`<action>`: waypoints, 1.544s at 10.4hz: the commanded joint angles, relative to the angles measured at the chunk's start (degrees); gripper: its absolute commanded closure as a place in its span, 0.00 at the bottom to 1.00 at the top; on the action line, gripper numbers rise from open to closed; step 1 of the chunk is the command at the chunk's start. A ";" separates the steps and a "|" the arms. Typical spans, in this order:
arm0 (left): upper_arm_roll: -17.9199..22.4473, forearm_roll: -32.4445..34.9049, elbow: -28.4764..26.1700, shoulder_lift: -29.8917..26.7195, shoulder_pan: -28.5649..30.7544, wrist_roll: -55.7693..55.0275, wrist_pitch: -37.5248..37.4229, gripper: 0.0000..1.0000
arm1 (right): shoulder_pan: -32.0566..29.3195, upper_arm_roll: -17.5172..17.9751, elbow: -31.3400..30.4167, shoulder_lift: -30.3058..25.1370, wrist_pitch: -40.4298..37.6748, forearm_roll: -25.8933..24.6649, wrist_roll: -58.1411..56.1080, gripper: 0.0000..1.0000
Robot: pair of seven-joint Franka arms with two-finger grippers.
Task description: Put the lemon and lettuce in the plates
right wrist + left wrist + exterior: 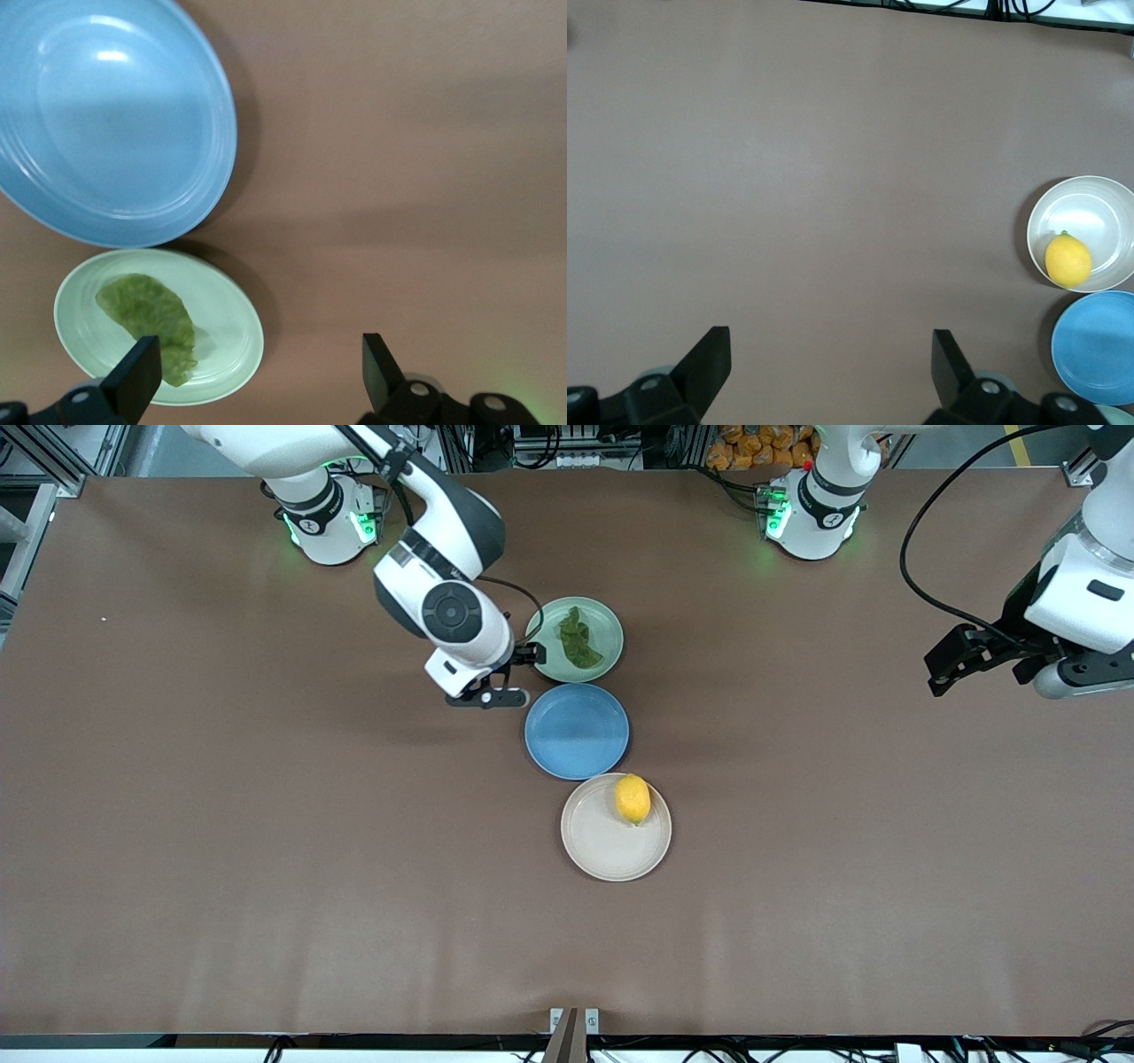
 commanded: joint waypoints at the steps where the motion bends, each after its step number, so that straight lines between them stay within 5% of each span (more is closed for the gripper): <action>1: -0.28 -1.03 -0.22 -0.90 0.76 1.38 -1.63 0.00 | -2.30 -0.71 1.67 -0.66 -2.91 -0.31 -4.20 0.00; 10: -0.37 -6.13 -0.31 -1.96 1.99 14.55 -3.74 0.00 | -2.39 -22.05 12.84 -0.75 -12.50 -0.40 -23.00 0.00; 16: -0.01 -6.13 0.13 -1.69 2.77 14.83 -3.91 0.00 | -2.39 -32.87 20.21 -0.84 -18.37 -0.57 -31.90 0.00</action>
